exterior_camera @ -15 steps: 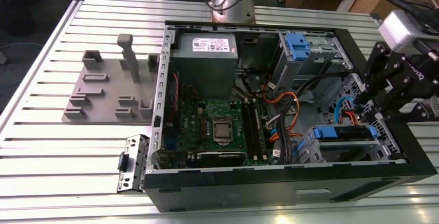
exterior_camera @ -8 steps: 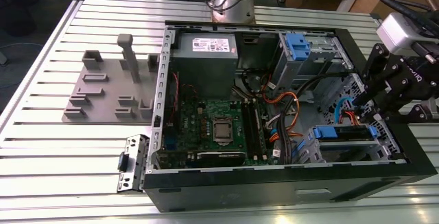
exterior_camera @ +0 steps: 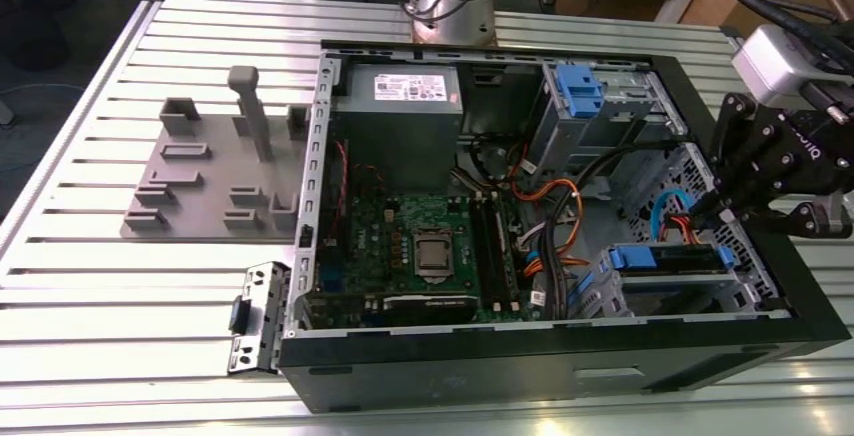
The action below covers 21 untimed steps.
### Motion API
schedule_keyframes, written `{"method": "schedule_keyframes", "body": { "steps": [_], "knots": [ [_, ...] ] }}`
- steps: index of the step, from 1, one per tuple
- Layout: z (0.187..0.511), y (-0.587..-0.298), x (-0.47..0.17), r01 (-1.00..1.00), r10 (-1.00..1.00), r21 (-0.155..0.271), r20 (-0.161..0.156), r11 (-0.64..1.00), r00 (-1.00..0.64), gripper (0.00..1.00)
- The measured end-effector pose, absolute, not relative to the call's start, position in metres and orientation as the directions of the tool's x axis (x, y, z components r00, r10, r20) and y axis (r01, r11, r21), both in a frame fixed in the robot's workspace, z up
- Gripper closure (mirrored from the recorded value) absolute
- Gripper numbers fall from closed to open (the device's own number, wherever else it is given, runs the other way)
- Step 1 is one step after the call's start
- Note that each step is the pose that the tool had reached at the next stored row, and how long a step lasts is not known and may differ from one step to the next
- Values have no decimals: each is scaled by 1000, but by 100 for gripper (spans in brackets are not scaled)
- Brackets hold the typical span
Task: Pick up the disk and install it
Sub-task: 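Insert the second disk wire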
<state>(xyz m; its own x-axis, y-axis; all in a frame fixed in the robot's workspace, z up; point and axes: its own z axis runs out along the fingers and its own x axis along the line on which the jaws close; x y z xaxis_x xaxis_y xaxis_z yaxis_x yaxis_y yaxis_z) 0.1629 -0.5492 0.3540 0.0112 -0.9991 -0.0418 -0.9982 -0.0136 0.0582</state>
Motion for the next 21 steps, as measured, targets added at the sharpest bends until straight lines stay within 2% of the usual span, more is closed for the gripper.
{"method": "schedule_keyframes", "body": {
  "steps": [21],
  "knots": [
    [346, -561, 152, -998, -999, 58, -42, -18, 15, 84]
  ]
}}
